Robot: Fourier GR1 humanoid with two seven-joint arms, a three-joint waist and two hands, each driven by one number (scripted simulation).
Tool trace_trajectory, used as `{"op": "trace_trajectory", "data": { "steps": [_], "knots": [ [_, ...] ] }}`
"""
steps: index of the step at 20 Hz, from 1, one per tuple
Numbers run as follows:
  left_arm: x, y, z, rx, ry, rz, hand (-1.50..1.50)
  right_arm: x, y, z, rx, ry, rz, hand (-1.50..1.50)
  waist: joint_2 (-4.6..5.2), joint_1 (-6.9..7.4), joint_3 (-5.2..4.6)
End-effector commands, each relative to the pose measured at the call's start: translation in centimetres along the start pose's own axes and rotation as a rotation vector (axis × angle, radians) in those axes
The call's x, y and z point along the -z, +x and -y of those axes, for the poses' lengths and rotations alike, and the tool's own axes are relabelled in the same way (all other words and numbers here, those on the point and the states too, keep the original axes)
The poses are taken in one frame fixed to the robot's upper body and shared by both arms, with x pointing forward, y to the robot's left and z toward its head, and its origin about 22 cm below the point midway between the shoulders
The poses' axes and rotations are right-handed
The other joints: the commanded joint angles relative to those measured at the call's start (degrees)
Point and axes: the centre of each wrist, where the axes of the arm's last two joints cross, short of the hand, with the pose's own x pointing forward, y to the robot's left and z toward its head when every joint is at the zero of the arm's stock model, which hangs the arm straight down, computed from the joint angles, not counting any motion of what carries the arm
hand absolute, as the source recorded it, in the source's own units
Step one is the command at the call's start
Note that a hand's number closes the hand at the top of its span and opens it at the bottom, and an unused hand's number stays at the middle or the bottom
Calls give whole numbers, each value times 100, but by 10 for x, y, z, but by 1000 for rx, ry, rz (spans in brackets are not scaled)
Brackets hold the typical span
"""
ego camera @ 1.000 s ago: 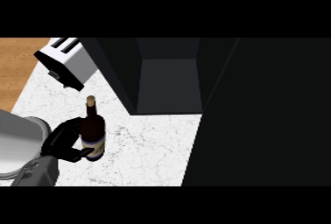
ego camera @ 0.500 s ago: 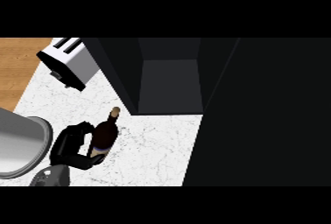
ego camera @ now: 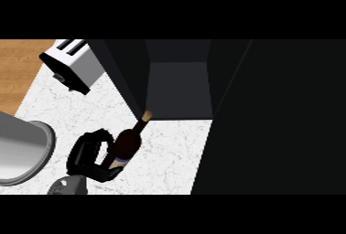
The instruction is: Pick up the wine, place it into the cabinet and close the cabinet
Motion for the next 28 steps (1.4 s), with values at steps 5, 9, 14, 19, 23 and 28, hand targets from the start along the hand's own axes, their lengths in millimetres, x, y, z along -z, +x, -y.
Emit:
{"op": "trace_trajectory", "data": {
  "steps": [5,9,14,19,23,28],
  "knots": [
    [-1,19,53,-32,-64,27,150,-25,32,10,2,-3,80,-150,-1,42,-3],
    [4,26,71,-47,-97,12,150,-29,33,12,23,-11,79,-150,10,3,-3],
    [13,49,104,-57,-99,17,150,-32,30,12,18,-19,71,-150,3,-17,-3],
    [21,63,119,21,-75,43,150,-33,42,15,15,-27,89,-150,0,-20,-11],
    [28,66,123,44,-20,99,150,-31,35,16,-8,-24,49,-150,21,-1,-9],
    [72,65,128,102,32,92,150,-35,36,19,13,-8,76,-150,34,-110,-8]
  ]
}}
